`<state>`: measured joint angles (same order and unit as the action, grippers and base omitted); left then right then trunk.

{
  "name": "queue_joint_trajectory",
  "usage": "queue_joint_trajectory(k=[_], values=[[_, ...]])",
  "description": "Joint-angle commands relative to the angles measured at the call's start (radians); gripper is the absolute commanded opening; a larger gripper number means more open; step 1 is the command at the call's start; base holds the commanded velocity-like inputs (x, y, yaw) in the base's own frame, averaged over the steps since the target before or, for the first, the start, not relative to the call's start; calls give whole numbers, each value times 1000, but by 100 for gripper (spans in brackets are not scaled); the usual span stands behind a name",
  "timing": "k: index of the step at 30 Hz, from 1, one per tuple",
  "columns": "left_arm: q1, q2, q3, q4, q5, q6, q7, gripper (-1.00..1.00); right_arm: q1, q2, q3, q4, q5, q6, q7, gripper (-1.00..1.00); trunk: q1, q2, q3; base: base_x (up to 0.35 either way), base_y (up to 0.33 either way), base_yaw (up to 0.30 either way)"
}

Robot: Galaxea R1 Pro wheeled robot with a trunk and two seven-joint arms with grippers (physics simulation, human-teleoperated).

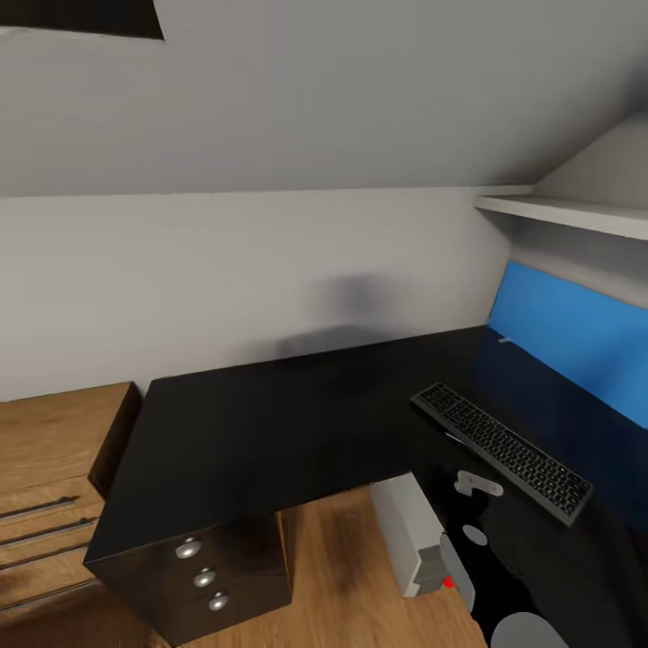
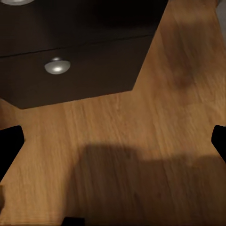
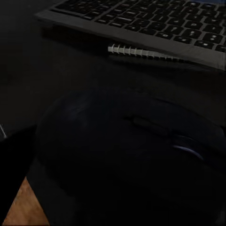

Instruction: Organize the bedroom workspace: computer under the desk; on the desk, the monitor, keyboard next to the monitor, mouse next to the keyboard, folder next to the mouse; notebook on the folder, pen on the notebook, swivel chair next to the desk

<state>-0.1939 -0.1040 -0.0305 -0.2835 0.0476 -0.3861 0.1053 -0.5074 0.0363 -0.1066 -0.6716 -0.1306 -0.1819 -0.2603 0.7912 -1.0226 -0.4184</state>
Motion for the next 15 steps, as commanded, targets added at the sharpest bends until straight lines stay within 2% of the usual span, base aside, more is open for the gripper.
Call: queue_joint_trajectory(k=[1,5,10,15], values=[[-1,0,-3,1,5,-4,4,100,0,5,-1,2,-6,-23,2,-100,-4,7,2,0,0,263],[-1,0,-3,1,5,-3,4,100,4,33,-2,45,51,-147,0,-100,-19,35,14,0,0,270],[-1,1,-3,1,5,-3,4,100,5,39,-2,70,75,-204,0,-100,-38,70,30,0,0,274],[-1,1,-3,1,5,-3,4,100,6,40,-2,75,80,-217,0,-100,-58,105,45,0,0,275]])
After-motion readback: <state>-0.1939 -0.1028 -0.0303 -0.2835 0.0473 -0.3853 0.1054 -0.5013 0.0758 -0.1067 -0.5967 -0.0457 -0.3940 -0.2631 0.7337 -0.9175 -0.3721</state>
